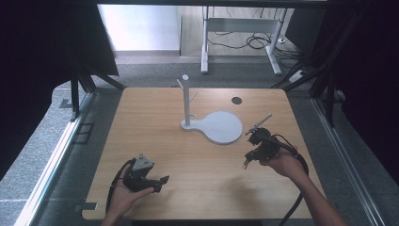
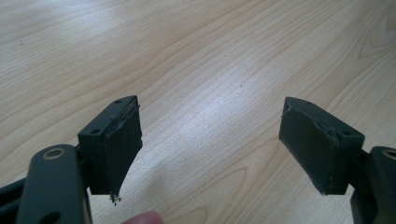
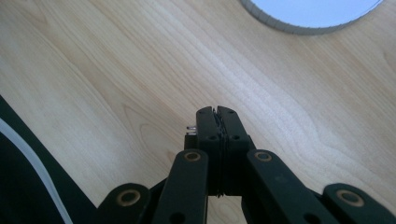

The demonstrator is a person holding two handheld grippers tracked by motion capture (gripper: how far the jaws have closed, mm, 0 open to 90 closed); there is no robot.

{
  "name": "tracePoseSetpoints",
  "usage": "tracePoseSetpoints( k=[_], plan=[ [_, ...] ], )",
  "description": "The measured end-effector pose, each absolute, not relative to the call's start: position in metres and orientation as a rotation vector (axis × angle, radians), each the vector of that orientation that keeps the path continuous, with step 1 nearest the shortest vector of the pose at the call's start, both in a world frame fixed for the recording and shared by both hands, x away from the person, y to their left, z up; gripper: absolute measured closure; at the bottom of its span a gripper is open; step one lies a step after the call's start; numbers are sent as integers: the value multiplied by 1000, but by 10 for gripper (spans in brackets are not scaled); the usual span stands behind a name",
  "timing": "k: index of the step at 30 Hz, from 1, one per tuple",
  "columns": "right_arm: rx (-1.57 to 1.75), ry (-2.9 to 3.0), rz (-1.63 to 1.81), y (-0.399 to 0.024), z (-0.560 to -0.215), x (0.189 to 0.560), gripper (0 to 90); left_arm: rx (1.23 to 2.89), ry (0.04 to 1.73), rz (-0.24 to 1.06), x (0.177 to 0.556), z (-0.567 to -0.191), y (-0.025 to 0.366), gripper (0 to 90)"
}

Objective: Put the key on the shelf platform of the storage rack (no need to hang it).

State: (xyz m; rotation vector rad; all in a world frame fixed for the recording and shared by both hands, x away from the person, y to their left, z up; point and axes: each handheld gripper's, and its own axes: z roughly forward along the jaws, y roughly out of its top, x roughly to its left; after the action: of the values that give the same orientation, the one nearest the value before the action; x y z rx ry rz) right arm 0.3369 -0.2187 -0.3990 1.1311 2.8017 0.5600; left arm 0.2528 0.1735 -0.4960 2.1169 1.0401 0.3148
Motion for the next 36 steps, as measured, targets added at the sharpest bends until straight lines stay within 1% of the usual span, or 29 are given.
tracePoseSetpoints(
  k=[36],
  plan=[
    [1124, 2829, 558, -194, -398, 391, 896, 2121, 1041, 308, 253, -497, 172, 215]
  ],
)
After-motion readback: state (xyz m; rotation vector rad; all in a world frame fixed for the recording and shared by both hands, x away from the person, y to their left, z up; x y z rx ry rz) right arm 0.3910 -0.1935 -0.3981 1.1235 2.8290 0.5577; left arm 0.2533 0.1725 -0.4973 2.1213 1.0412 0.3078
